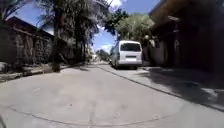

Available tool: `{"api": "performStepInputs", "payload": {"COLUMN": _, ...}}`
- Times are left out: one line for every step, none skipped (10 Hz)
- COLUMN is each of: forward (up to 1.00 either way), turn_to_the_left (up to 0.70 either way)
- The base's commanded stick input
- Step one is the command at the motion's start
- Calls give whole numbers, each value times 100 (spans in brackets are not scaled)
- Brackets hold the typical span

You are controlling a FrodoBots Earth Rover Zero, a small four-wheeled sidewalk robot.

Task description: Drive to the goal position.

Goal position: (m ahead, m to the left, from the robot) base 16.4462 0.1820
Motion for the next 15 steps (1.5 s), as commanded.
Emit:
{"api": "performStepInputs", "payload": {"forward": 100, "turn_to_the_left": 11}}
{"api": "performStepInputs", "payload": {"forward": 100, "turn_to_the_left": 18}}
{"api": "performStepInputs", "payload": {"forward": 100, "turn_to_the_left": 14}}
{"api": "performStepInputs", "payload": {"forward": 100, "turn_to_the_left": 0}}
{"api": "performStepInputs", "payload": {"forward": 100, "turn_to_the_left": 2}}
{"api": "performStepInputs", "payload": {"forward": 100, "turn_to_the_left": 2}}
{"api": "performStepInputs", "payload": {"forward": 100, "turn_to_the_left": 2}}
{"api": "performStepInputs", "payload": {"forward": 100, "turn_to_the_left": 2}}
{"api": "performStepInputs", "payload": {"forward": 100, "turn_to_the_left": 2}}
{"api": "performStepInputs", "payload": {"forward": 100, "turn_to_the_left": 2}}
{"api": "performStepInputs", "payload": {"forward": 100, "turn_to_the_left": 2}}
{"api": "performStepInputs", "payload": {"forward": 100, "turn_to_the_left": 3}}
{"api": "performStepInputs", "payload": {"forward": 100, "turn_to_the_left": 6}}
{"api": "performStepInputs", "payload": {"forward": 100, "turn_to_the_left": 11}}
{"api": "performStepInputs", "payload": {"forward": 100, "turn_to_the_left": 18}}
